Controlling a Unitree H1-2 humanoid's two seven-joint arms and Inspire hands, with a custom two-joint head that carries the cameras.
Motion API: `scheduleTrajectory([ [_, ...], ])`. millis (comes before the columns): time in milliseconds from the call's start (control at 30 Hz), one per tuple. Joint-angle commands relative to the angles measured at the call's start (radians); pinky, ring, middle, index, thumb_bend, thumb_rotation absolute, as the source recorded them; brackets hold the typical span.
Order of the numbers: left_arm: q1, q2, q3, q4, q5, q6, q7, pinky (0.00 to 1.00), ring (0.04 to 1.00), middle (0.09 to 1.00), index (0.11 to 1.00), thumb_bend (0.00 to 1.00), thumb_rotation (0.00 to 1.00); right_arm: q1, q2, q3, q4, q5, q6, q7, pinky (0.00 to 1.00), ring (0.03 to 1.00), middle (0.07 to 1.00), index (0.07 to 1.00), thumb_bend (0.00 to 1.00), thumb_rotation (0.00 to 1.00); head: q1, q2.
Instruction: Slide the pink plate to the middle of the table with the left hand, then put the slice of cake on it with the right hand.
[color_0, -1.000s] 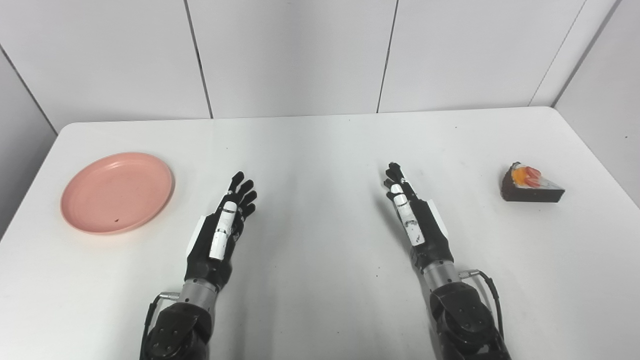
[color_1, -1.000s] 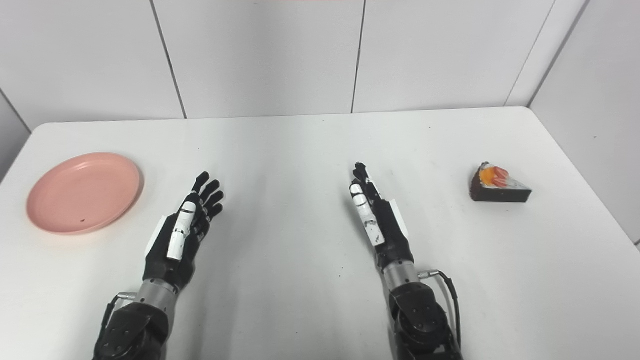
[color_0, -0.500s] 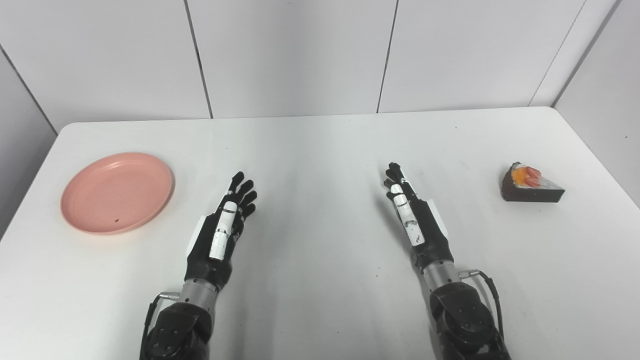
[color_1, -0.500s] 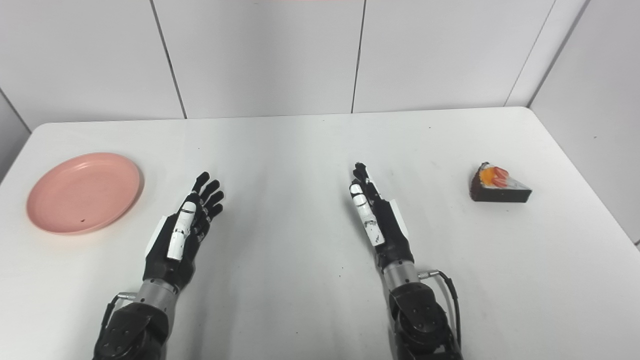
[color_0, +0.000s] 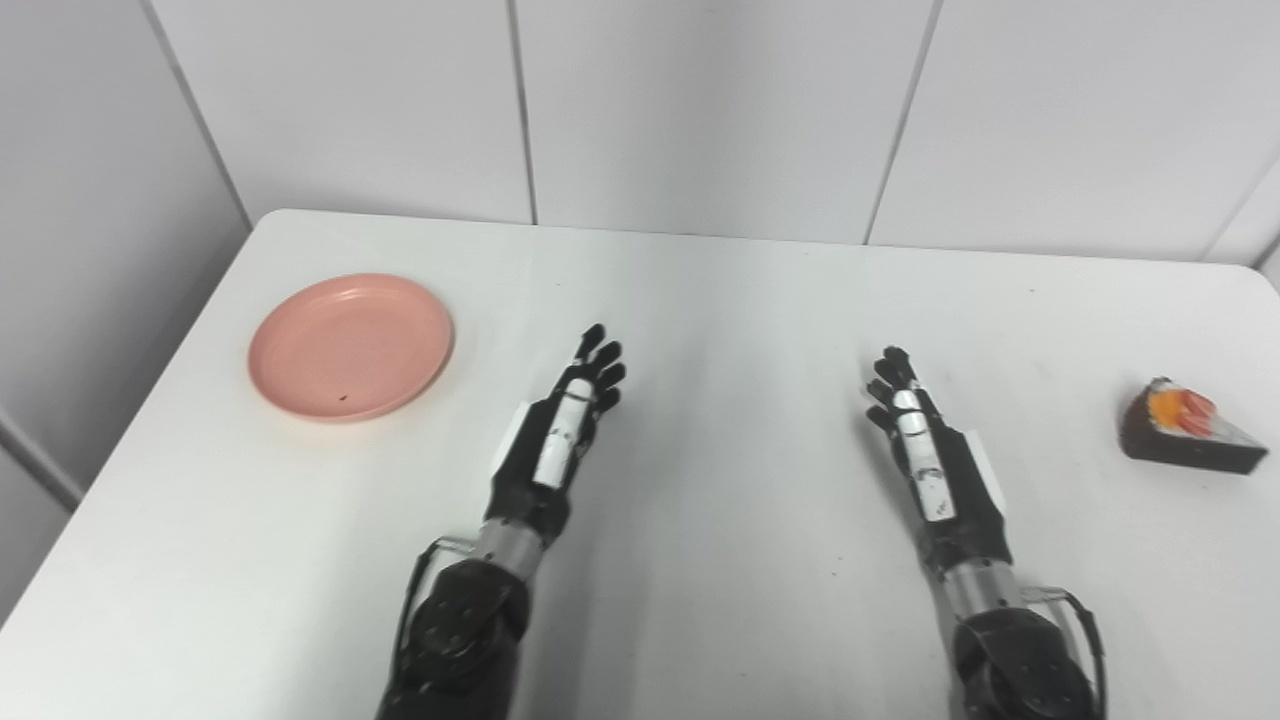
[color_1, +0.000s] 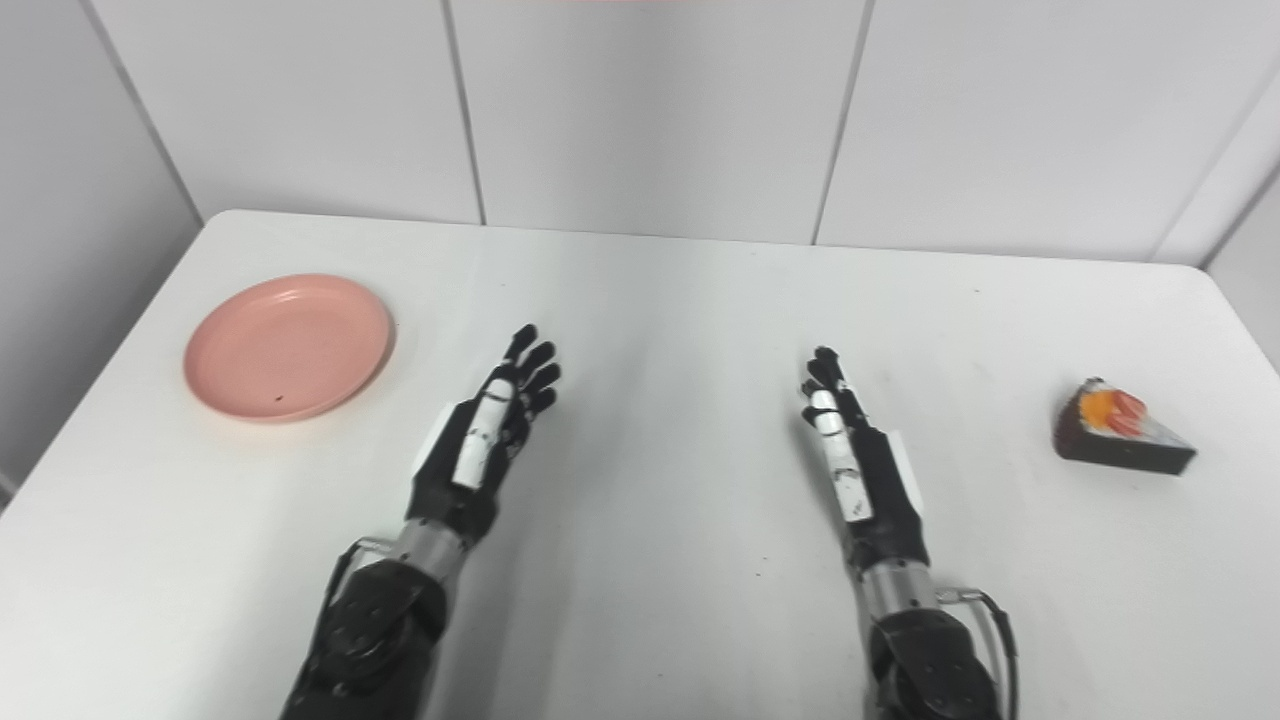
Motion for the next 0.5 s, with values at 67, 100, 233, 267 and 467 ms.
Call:
scheduleTrajectory([
  [67, 0.017, -0.013, -0.013, 0.098, 0.023, -0.047, 0.006, 0.96, 0.96, 0.976, 0.976, 0.4, 1.0, -0.002, -0.016, -0.02, 0.092, 0.04, -0.1, 0.033, 0.96, 0.948, 0.961, 0.963, 0.3, 1.0, 0.013, -0.018],
  [100, 0.017, -0.014, -0.013, 0.102, 0.026, -0.049, 0.007, 0.96, 0.96, 0.976, 0.976, 0.4, 1.0, -0.003, -0.018, -0.022, 0.1, 0.042, -0.107, 0.036, 0.96, 0.948, 0.961, 0.964, 0.3, 1.0, 0.013, -0.018],
  [233, 0.013, -0.022, -0.011, 0.114, 0.031, -0.047, 0.011, 0.96, 0.96, 0.977, 0.975, 0.39, 1.0, -0.002, -0.024, -0.026, 0.117, 0.04, -0.128, 0.04, 0.97, 0.955, 0.967, 0.968, 0.28, 1.0, 0.036, -0.036],
  [267, 0.012, -0.022, -0.011, 0.114, 0.03, -0.046, 0.011, 0.96, 0.961, 0.978, 0.976, 0.39, 1.0, -0.003, -0.025, -0.026, 0.121, 0.038, -0.133, 0.041, 0.97, 0.959, 0.97, 0.97, 0.27, 1.0, 0.036, -0.036],
  [467, 0.009, -0.026, -0.012, 0.125, 0.038, -0.052, 0.014, 0.96, 0.958, 0.974, 0.971, 0.4, 1.0, -0.005, -0.038, -0.034, 0.16, 0.042, -0.158, 0.049, 0.97, 0.961, 0.968, 0.977, 0.3, 1.0, 0.041, -0.039],
])
